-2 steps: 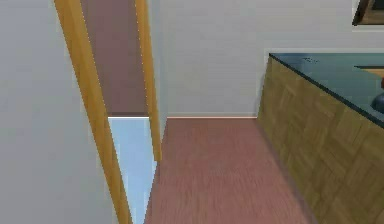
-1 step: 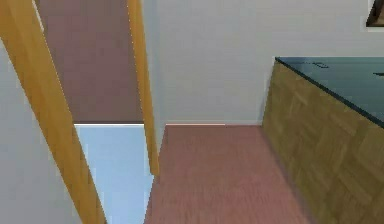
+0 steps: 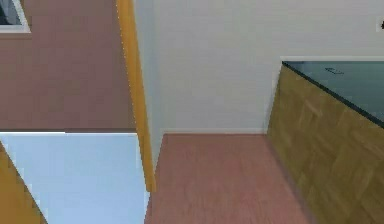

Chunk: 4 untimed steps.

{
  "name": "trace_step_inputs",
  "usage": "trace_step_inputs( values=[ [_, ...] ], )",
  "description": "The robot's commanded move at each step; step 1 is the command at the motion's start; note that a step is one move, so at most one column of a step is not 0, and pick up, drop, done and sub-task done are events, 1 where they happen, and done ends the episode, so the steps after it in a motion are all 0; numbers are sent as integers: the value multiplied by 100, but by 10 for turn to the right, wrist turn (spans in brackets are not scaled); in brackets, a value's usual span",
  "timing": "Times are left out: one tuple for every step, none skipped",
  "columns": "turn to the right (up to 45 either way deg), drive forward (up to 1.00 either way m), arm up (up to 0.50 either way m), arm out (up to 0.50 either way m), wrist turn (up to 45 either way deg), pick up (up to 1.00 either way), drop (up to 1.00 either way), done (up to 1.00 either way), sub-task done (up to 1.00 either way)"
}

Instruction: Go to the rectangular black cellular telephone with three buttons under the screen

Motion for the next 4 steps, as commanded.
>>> trace_step_inputs(
  values=[
    [450,0,0,0,0,0,0,0,0],
    [450,0,0,0,0,0,0,0,0],
    [0,20,0,0,0,0,0,0,0],
    [-450,0,0,0,0,0,0,0,0]
  ],
)
